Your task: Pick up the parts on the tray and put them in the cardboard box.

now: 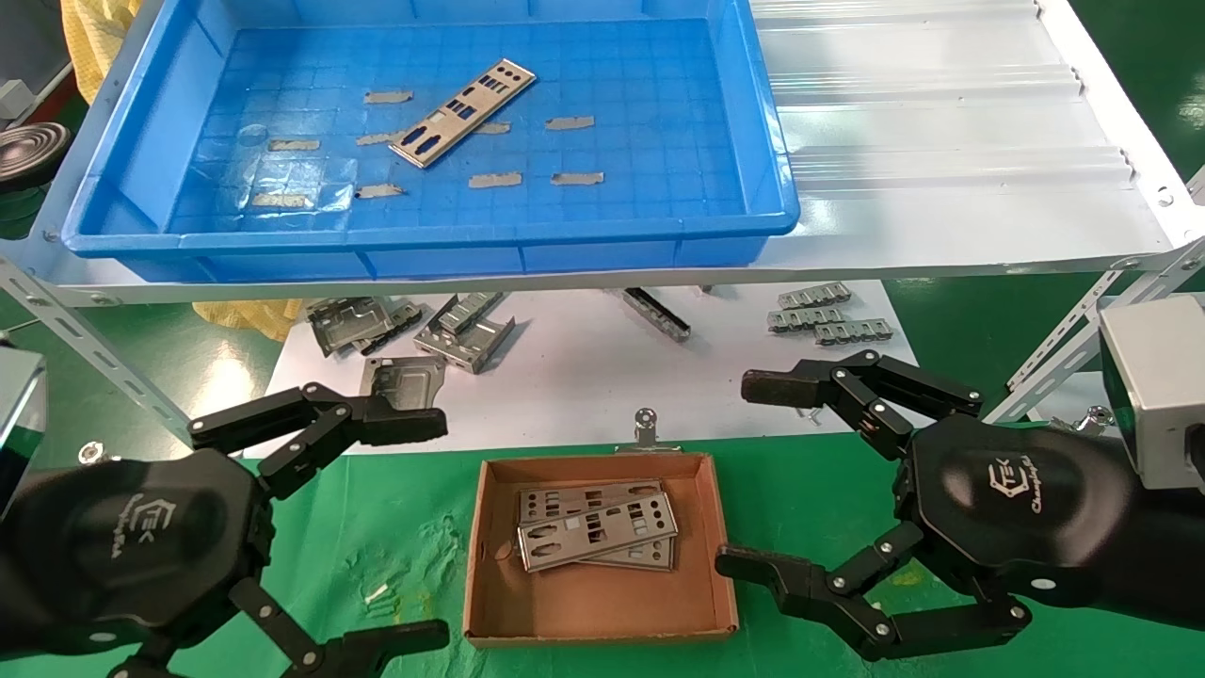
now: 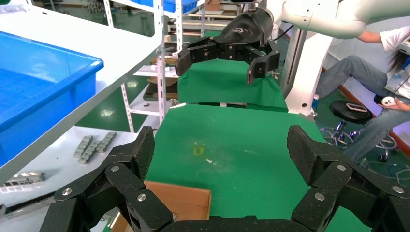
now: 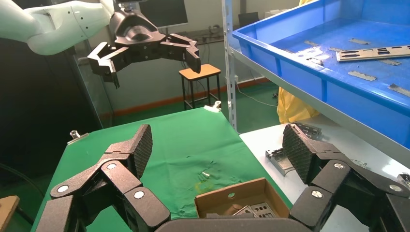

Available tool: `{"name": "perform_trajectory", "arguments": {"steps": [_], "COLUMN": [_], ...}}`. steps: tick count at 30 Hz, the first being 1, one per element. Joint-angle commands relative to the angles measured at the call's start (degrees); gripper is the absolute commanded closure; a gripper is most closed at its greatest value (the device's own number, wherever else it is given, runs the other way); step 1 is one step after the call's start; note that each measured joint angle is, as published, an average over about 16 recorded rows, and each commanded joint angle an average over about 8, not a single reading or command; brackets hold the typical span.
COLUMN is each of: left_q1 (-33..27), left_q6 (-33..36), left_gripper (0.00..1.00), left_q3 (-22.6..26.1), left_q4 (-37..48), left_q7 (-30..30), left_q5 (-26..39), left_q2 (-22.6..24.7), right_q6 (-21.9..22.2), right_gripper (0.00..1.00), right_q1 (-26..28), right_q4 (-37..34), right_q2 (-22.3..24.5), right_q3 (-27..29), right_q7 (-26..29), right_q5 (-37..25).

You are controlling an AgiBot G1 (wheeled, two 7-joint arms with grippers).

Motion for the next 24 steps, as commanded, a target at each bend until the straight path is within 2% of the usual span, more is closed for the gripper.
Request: {"name": "perform_trajectory", "arguments": {"steps": [1, 24], "left_q1": [-0.10, -0.49], "left_q6": [0.01, 0.10], "left_gripper": [0.00, 0.00], "left_q3": [0.12, 0.53], "left_q4": [0.25, 1.11], "left_q7": [0.09, 0.40], "left_q5": [0.06, 0.34], "left_q2": [0.11, 0.51], "right_q6": [0.00, 0.00], "right_gripper": [0.00, 0.00], "right_q1": [0.00, 0.00], "right_q4": [0.00, 0.00], "right_q2": [0.00, 0.00], "right_q3": [0.00, 0.00], "right_q7": [0.00, 0.00], "right_q5": [0.00, 0.00]}}
